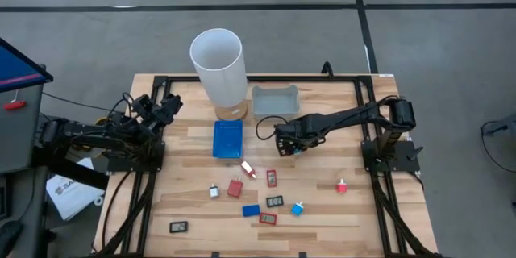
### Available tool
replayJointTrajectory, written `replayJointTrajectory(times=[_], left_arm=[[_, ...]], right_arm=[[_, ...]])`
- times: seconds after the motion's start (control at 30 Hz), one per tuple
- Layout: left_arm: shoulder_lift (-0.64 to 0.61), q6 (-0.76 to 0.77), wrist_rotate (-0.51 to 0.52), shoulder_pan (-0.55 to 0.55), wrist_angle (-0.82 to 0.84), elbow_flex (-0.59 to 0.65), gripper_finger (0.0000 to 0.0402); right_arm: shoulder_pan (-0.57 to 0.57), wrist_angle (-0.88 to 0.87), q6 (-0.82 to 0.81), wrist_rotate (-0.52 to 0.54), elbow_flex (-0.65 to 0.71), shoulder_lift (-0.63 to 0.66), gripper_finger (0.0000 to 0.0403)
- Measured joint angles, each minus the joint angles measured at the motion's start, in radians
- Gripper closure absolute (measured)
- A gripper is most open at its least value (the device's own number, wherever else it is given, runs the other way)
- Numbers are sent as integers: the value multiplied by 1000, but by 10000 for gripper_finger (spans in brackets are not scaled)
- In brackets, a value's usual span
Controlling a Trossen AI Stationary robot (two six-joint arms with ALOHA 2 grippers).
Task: Pick & Place Office items
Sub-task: Put the top blue charger adapter into the gray bin
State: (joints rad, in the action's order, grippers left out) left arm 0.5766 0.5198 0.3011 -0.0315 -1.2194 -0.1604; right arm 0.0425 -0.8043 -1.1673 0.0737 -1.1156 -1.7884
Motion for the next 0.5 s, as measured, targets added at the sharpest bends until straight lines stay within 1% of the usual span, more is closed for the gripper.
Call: replayJointTrajectory(times=[0.17,0.33,0.5], left_arm=[[0,-5,6,0,0,0,358],[0,-14,6,0,0,0,358],[0,-14,6,0,0,0,358]], right_arm=[[-3,12,-2,-3,5,0,117],[-3,53,-19,-50,49,0,117],[-3,61,-30,-51,57,0,117]])
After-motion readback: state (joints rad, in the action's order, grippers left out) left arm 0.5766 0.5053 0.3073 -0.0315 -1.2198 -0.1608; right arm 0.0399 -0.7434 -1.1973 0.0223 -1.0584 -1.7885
